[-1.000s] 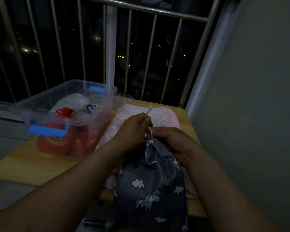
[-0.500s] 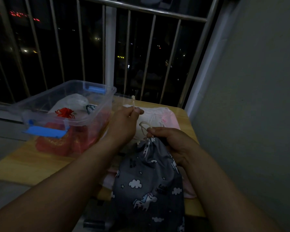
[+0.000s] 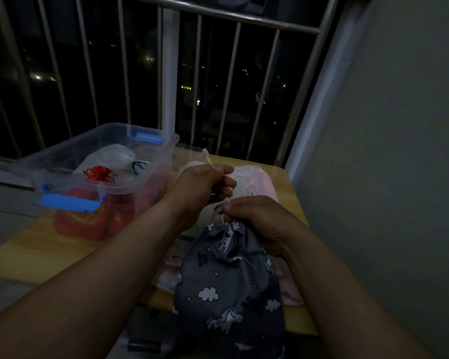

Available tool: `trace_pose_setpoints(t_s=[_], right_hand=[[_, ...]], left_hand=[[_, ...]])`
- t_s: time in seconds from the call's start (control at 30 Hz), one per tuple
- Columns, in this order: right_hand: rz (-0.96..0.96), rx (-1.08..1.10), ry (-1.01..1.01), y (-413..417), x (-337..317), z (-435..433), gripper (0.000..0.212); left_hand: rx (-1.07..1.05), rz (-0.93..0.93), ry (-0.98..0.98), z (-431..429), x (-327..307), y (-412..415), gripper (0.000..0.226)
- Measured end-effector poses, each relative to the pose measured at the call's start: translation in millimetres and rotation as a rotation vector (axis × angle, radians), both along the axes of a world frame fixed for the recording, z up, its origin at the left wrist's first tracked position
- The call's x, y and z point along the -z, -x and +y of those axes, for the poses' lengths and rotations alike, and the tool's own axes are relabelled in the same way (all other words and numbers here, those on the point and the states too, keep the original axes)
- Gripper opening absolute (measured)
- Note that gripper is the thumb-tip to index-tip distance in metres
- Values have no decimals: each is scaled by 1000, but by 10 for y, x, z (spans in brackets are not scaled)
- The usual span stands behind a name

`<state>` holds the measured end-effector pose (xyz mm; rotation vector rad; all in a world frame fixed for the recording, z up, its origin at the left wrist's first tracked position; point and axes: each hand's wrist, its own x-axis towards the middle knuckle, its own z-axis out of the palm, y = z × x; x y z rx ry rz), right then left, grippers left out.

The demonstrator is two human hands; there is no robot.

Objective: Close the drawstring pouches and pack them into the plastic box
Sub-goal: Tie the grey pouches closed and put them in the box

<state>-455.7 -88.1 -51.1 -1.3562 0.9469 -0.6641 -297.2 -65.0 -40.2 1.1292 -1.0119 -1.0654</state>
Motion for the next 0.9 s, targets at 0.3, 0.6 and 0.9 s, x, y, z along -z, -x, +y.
trace_pose_setpoints(t_s=[0.3,0.6,0.9], right_hand=[[-230,181,-106,42,54,-109,16],[-192,222,-170,16,152,-173,16],[-146,196,-21,-4,144,-153,18]], left_hand=[[-86,-757,64,163,141,31,66],[-156,-1025,162,215,202,-4,54],[25,-1014,196,125,244,20,23]])
